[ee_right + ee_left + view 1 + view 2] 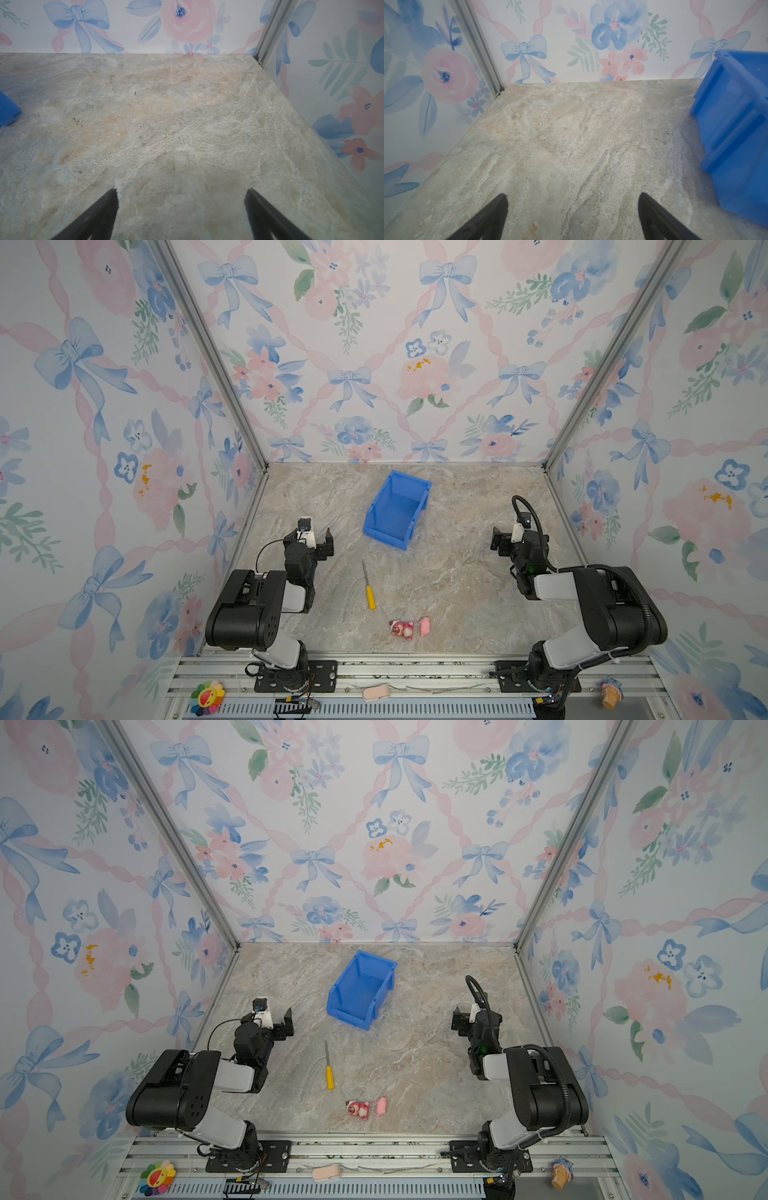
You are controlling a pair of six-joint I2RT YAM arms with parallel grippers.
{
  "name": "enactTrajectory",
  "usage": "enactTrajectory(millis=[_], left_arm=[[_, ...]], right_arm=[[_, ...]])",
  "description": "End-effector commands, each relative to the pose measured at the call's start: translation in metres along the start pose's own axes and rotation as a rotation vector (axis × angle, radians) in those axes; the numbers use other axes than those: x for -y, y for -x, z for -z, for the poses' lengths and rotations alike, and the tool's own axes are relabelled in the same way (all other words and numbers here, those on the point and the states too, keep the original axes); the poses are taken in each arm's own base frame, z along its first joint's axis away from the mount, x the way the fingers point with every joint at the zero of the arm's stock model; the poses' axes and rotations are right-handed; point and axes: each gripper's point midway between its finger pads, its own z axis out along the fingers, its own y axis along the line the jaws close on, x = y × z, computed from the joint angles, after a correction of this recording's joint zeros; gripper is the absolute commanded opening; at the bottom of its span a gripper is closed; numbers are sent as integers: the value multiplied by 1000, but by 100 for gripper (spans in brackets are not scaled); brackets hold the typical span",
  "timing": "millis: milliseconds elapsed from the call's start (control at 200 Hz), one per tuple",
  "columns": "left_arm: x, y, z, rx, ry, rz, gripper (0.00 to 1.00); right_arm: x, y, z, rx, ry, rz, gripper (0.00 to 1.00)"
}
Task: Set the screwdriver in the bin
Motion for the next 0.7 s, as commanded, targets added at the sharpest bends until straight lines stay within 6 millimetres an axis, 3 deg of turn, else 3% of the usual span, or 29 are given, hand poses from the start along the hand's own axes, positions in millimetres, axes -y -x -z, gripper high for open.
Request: enactTrajectory(millis=[0, 695], left_arm=[[1, 2, 0, 13, -5, 9, 98], [4, 6, 2, 27, -24, 4, 98]], right_arm=[[0, 13, 0, 37, -7, 1, 97], [-1, 19, -1, 26, -10, 5, 97]])
